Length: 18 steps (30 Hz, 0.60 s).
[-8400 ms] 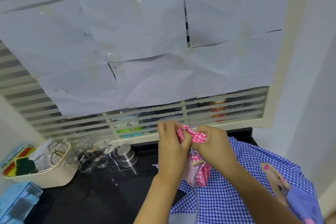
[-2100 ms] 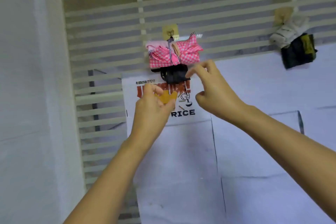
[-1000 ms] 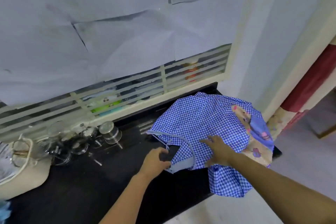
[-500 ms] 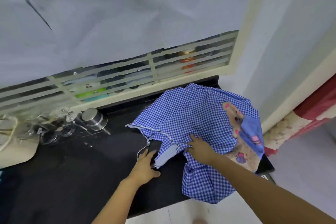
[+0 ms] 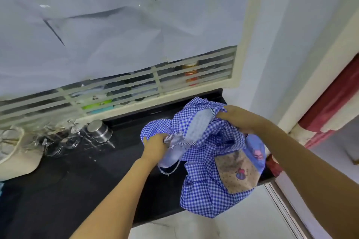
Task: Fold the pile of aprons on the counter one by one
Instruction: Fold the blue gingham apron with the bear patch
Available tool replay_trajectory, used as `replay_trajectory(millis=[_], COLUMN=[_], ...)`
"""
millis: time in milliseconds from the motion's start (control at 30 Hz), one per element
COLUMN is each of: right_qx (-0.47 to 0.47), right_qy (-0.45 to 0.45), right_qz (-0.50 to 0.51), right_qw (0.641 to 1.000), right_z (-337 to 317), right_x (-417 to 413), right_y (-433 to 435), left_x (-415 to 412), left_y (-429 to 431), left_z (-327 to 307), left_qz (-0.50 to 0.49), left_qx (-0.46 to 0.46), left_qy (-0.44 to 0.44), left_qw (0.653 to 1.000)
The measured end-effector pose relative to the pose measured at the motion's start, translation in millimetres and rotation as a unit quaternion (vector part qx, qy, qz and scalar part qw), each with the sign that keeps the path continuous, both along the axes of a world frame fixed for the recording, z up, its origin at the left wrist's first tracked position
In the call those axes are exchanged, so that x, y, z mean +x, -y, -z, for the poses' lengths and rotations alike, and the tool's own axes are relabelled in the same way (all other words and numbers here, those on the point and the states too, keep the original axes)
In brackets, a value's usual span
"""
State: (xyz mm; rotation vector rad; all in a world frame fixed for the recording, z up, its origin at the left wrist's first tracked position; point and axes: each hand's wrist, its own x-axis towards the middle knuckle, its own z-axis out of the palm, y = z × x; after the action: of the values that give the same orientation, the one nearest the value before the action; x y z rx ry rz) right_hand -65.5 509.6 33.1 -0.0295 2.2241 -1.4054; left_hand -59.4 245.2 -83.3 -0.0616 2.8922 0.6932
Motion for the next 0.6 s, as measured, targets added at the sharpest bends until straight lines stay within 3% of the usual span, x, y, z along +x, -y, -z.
replay_trajectory(millis=[133,200,300,400,500,567,600], right_qx=[0.015,0.016,0.014,0.010,0.008,-0.039,-0.072], right_qy=[-0.107,-0.138,-0.149,-0.125,-0.135,-0.142,-0.142], right_qz=[0.054,0.071,0.033,-0.025,-0.065,-0.060,-0.053], right_qw=[0.993,0.988,0.988,0.992,0.989,0.987,0.986], right_z=[-11.6,-21.1,-40.8,-58.4,-82.7,-104.1,-118.1], right_x=[13.5,26.4,52.3,92.5,130.7,152.1,163.3], right_y=[-9.4,-1.3,20.2,55.8,97.2,124.9,140.1], left_x=[17.1,36.1,58.7,105.4,157.4,183.0,196.6], left_y=[7.9,9.5,37.1,72.5,106.8,133.4,151.0], left_z=[-54.1,-92.6,-137.6,-167.7,-203.4,-238.0,-260.3], left_qz=[-0.106,-0.139,-0.237,-0.219,-0.230,-0.233,-0.248], left_qx=[0.310,0.363,0.338,0.433,0.363,0.293,0.293], left_qy=[0.021,0.021,0.032,0.029,-0.005,-0.046,-0.066], left_qw=[0.945,0.921,0.910,0.874,0.903,0.926,0.921])
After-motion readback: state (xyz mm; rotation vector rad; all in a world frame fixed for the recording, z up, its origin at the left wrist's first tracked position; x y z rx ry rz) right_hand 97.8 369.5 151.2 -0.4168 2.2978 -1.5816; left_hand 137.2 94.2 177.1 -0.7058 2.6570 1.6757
